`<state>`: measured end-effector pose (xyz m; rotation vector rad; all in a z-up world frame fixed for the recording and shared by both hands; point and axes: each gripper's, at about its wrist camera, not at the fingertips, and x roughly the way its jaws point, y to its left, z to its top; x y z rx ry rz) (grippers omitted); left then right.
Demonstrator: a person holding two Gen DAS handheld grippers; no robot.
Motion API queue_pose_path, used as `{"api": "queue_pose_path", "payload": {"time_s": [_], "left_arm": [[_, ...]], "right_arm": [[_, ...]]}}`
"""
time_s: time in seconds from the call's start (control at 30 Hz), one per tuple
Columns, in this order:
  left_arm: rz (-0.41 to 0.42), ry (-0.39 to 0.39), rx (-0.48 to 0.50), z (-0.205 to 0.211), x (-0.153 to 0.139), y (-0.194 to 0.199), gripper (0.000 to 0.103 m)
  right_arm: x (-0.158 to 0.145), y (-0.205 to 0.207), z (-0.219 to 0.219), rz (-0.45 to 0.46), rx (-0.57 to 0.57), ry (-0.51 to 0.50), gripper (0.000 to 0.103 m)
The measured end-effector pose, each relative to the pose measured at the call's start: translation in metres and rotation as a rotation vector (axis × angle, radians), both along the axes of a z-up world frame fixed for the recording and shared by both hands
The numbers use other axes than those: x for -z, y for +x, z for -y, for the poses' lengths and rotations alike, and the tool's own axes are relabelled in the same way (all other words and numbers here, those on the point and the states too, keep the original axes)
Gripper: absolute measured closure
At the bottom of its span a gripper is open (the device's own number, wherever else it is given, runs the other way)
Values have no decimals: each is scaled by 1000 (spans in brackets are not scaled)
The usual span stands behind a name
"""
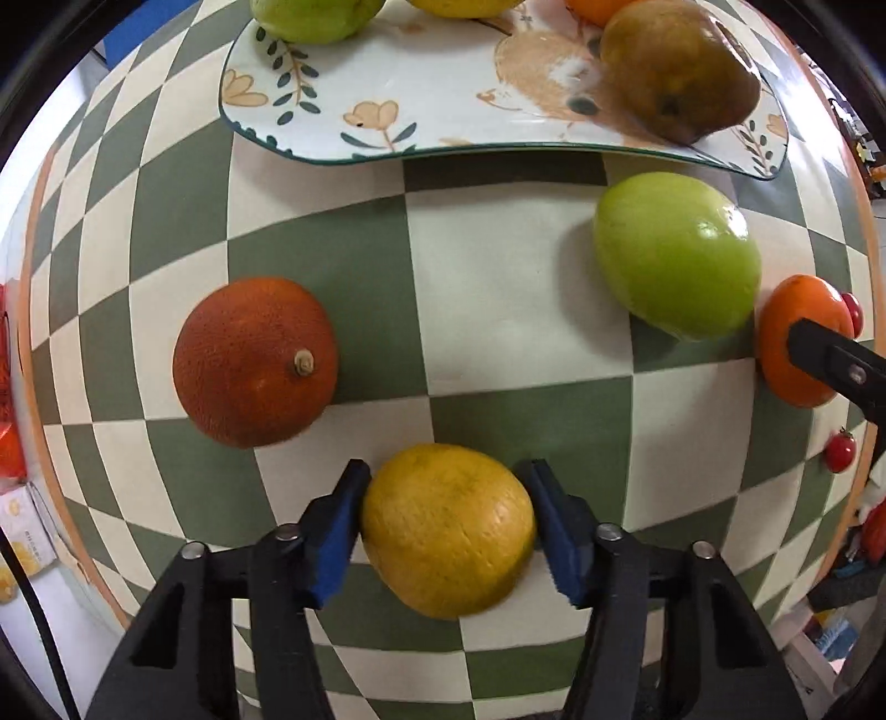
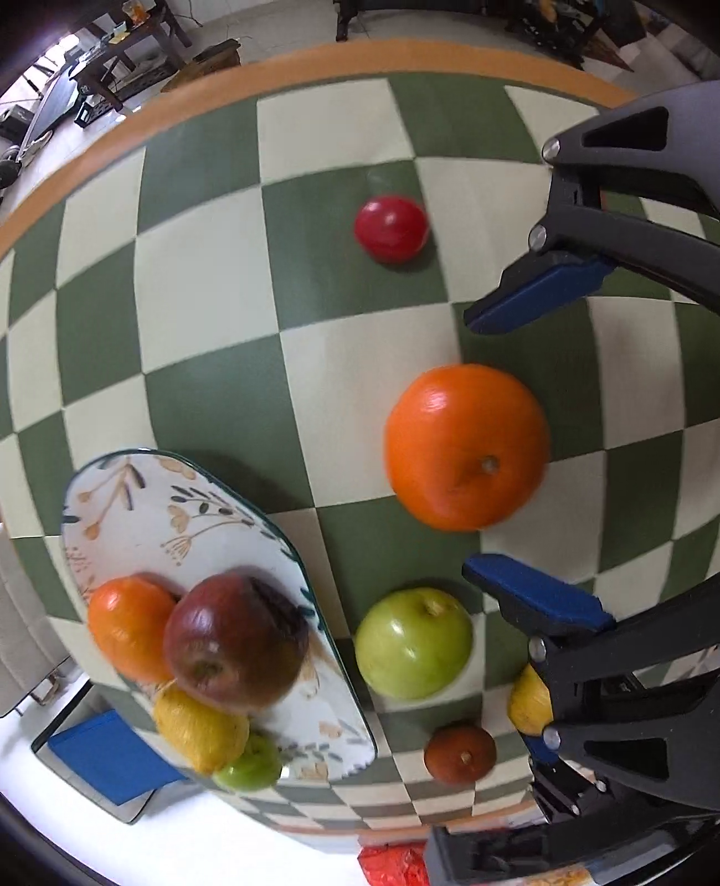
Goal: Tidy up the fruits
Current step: 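Grasp the second yellow lemon with the left tool while the right tool grasps another orange, then lower the lemon onto the plate with the left tool while the right tool sets the orange beside it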
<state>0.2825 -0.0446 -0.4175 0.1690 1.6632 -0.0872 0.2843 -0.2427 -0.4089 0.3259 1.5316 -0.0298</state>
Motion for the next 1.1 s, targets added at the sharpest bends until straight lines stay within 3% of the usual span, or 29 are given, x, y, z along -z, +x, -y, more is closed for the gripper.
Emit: {"api": "queue_pose_path", "payload": {"time_s": [0.03,0.07,0.37,0.67,0.8,0.93,1.1], "left_arm": [[8,-2,1,0,-1,-1,48],[6,-4,-2,-1,-1,-2,49],[-17,-51,-64,-17,-4,-36,49],[-7,-56,-81,-21,-4,-39,49],[28,-102,-93,-19,-33,-40,49],[92,-172,-113,-22,-75,-14,49],[165,-222,-165,-24,-118,46,49]], "right_arm": [[7,3,-2,-13,-6,1,35],[13,4,-4,-27,-13,10,37],[19,-33,-31,-102,-123,79,37],[23,-47,-35,-84,-100,72,37],[14,-47,-32,-71,-90,87,38],[-17,-34,-12,-4,-62,140,38],[-57,10,5,82,-13,195,38]]}}
